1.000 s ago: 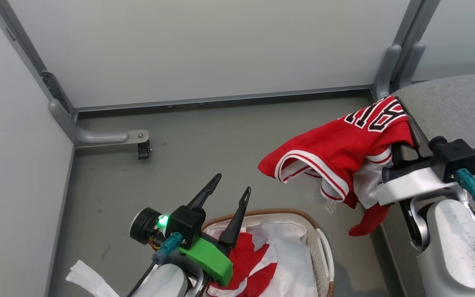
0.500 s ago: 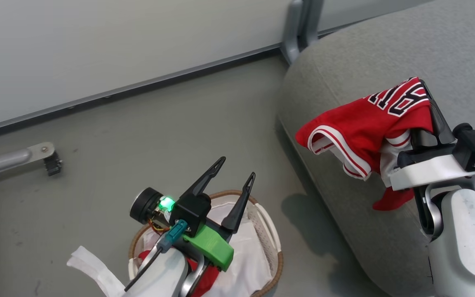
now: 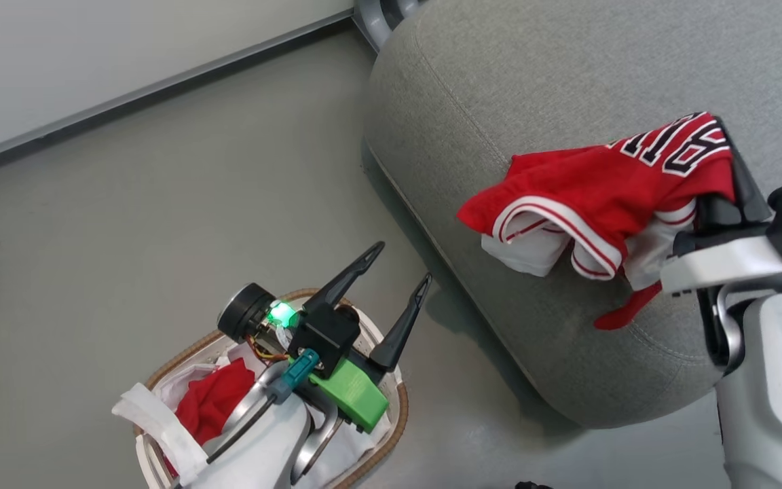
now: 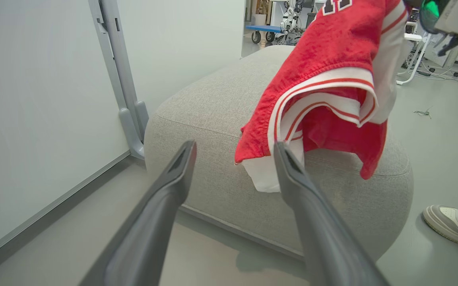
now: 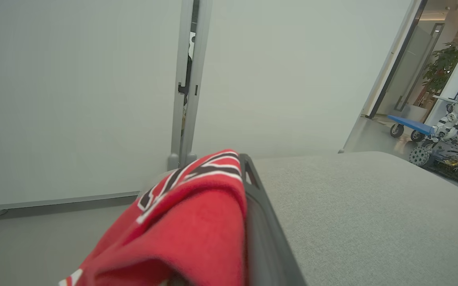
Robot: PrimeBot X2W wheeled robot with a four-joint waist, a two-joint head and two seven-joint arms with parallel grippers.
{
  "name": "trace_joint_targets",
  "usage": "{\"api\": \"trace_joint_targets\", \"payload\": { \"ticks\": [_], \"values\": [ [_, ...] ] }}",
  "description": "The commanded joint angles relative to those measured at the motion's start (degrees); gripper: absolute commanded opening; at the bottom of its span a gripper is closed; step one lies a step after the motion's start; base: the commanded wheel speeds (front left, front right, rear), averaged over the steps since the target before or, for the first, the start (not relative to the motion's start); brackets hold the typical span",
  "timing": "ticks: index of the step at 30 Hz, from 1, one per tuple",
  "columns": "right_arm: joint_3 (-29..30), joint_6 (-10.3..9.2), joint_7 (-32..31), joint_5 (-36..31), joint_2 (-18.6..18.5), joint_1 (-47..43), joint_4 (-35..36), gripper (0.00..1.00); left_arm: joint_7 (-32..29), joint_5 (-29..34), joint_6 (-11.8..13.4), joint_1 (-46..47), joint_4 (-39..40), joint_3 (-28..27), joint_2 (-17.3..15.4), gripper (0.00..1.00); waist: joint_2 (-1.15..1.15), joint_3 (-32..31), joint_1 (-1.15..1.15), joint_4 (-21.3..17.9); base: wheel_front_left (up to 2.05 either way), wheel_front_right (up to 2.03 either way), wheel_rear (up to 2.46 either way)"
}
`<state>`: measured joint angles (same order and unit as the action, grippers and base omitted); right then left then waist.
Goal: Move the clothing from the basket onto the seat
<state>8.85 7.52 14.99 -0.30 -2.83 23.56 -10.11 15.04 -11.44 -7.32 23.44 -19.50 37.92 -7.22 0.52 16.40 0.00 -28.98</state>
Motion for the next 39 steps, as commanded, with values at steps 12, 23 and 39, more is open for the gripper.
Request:
{"api": "trace_joint_targets", "payload": {
  "ticks": [12, 23, 39],
  "values": [
    [8.47, -0.06, 0.3, -11.91, -5.13, 24.94, -3.11, 0.0, 0.14, -0.48, -0.21, 6.4, 0.29, 2.02, -2.41, 1.0, -0.52, 10.31, 0.0, 10.0, 0.0, 0.0, 0.0],
    [19.6, -0.06, 0.22, -15.19, -17.98, 41.44, -21.37, 0.0, 0.14, 0.02, 0.26, 8.86, 2.56, 3.11, -4.24, 1.0, -0.52, 17.61, 0.0, 14.93, 0.0, 0.0, 0.0],
    [20.87, -0.06, -0.57, -18.73, -19.12, 39.5, -52.75, 0.09, -0.02, 1.23, 1.36, 10.07, 3.57, 4.55, -5.27, 1.0, -0.52, 20.75, 0.0, 13.84, 0.0, 0.0, 0.0]
  ]
}}
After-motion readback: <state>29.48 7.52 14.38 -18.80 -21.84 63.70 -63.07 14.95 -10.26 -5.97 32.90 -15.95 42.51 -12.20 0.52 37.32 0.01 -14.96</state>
